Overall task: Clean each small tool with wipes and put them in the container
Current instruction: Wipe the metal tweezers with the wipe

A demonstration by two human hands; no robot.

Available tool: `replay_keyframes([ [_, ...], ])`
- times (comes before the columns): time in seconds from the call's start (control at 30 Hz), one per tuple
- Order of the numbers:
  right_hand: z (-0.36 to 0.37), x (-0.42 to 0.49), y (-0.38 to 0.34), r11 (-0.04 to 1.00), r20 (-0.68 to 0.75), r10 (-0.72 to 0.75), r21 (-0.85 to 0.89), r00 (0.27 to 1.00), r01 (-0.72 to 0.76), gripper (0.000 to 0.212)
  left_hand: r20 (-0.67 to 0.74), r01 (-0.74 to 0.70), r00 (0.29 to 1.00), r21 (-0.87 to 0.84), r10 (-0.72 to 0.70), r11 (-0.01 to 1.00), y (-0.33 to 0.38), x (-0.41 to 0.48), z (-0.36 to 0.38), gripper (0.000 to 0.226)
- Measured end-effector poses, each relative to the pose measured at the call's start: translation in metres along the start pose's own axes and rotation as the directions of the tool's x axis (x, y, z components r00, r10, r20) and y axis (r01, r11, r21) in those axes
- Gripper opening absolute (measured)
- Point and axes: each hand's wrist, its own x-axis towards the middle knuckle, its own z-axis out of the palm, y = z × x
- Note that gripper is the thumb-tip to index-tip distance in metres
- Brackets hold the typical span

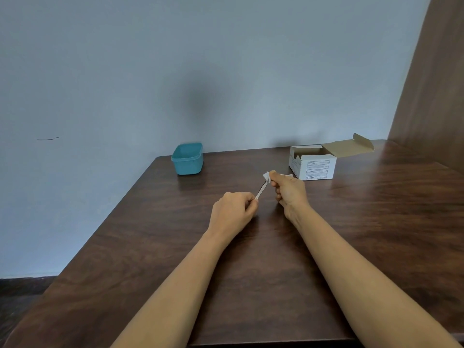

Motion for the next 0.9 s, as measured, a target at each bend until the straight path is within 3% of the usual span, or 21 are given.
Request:
replay_keyframes([
  [0.17,0.001,0.001,0.001,0.999,0.012,-0.009,-0.03,1.0,0.01,0.023,0.008,0.009,1.0,0.013,-0.01,1.0,0.0,0.0,-0.001,0.027],
  [0.37,-0.004,-0.003,-0.006,0.996,-0.021,-0.008,0.084,1.0,0.009,0.022,-0.007,0.032,0.999,-0.048,-0.033,0.998,0.0,-0.001,-0.003,0.031],
  [0.6,-0.009,-0.002,-0.012,0.973,-0.037,0.065,0.226,0.997,-0.055,0.01,-0.041,0.138,0.987,-0.299,-0.158,0.944,-0.006,0.0,0.002,0.032],
  [0.7,-0.006,-0.005,-0.01,0.98,0.014,0.061,0.187,0.998,-0.062,0.008,-0.038,0.153,0.983,-0.38,-0.181,0.912,-0.006,0.0,0.002,0.033],
  [0.9,-0.002,-0.009,-0.008,0.99,0.028,0.047,0.134,0.998,-0.051,0.012,-0.039,0.127,0.988,-0.374,-0.152,0.919,-0.008,0.001,0.005,0.03],
])
